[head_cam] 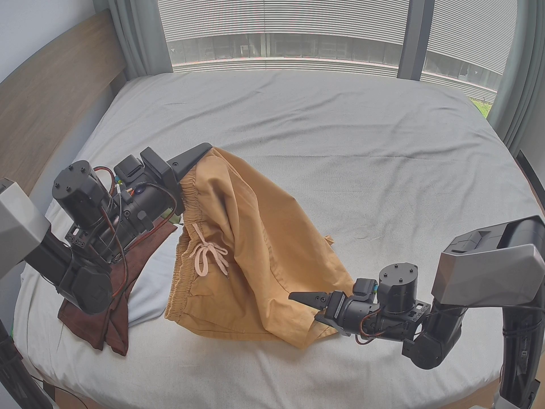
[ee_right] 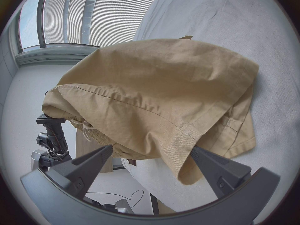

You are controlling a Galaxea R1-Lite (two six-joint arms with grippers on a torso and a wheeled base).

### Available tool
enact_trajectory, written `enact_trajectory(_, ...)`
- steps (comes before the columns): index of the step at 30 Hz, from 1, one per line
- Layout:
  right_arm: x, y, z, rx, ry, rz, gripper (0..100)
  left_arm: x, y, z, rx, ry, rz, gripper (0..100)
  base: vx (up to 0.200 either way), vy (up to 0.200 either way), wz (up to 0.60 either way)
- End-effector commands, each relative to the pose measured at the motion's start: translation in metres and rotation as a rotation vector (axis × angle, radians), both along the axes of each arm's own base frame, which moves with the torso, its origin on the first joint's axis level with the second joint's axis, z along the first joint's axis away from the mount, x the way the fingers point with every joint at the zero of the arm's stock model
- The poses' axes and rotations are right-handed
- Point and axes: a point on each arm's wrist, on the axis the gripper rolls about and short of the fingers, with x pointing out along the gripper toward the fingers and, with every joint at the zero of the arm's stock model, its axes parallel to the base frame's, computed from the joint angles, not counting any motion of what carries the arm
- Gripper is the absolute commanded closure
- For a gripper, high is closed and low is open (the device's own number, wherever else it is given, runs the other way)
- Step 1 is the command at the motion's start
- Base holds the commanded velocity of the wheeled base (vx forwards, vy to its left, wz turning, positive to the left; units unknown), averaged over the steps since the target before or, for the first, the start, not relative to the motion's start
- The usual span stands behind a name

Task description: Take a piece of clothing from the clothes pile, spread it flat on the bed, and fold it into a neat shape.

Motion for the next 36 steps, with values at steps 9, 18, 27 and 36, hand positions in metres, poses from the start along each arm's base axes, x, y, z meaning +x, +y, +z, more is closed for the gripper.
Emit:
enact_trajectory(9, 0.008, 0.001, -0.015, -0.001, 0.003, -0.021, 0, -0.001, 0.001, 0.002, -0.002, -0.005, 0.001, 100, 0.000, 0.000, 0.00)
enact_trajectory(18, 0.018, 0.003, -0.018, 0.008, -0.006, -0.033, 0, -0.001, 0.000, 0.003, -0.003, -0.007, 0.001, 100, 0.000, 0.000, 0.00)
enact_trajectory(27, 0.032, 0.007, -0.022, 0.019, -0.045, -0.078, 0, -0.001, 0.000, 0.002, -0.004, -0.004, 0.000, 100, 0.000, 0.000, 0.00)
enact_trajectory(36, 0.032, 0.007, -0.022, 0.020, -0.048, -0.081, 100, -0.001, 0.000, 0.001, -0.003, -0.003, -0.001, 100, 0.000, 0.000, 0.00)
